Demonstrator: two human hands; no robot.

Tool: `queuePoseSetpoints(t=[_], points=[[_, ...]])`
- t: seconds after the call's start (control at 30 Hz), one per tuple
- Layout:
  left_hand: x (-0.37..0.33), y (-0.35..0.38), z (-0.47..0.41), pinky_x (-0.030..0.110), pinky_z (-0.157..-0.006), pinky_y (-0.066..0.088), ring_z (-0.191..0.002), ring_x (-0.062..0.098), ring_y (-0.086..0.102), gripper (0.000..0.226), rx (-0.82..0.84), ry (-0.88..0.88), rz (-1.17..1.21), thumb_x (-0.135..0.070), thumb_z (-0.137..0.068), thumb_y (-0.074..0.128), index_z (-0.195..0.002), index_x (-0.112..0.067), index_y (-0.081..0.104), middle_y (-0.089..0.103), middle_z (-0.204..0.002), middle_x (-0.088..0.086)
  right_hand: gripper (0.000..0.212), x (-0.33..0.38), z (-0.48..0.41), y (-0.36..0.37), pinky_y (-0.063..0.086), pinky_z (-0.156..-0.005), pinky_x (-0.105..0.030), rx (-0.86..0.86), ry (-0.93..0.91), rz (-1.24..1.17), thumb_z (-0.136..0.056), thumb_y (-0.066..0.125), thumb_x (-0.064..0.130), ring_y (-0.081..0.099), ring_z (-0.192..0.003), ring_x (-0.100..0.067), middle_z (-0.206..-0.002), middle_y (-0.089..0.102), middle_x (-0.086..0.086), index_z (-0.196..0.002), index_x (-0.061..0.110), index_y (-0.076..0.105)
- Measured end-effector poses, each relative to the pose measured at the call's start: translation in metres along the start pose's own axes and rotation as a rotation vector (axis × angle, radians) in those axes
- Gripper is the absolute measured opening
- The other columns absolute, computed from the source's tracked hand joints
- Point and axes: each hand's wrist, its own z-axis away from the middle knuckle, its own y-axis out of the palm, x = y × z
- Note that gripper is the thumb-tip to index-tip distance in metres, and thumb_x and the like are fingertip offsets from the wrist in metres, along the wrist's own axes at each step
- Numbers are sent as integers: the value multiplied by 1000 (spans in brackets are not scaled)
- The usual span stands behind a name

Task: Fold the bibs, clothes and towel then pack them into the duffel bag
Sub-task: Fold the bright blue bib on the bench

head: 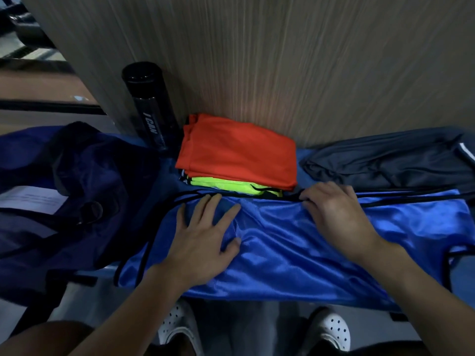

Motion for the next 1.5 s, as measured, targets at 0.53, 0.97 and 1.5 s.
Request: queuePoseSetpoints(t=[0.53,0.97,1.5], points=[[-28,8,-8,59,-119,-7,-150,20,-24,72,40,65,-4,-68,-88,6,-147,-45,-29,-29,-161,-3,85,-7,38,9,10,-115,-60,470,338,120,-84,-5,70,7,-150,-24,-161,14,-1,-153,26,18],[-115,-40,-58,39,-79,47,-95,22,60,37,-485,419,73,-32,-95,39,-101,-16,72,65,-102,-4,33,-70,57,-7,34,-81,-44,6,312,90,-87,68,18,51,-108,-28,-113,65,4,-120,24,65],[-163,-45,-119,32,-88,33,-106,20,47,20,-341,299,-149,-31,-102,47,-105,-21,64,57,-108,-4,11,-97,31,-18,33,-72,-41,-183,341,155,-82,67,15,50,-86,-31,-92,54,-5,-91,18,63]])
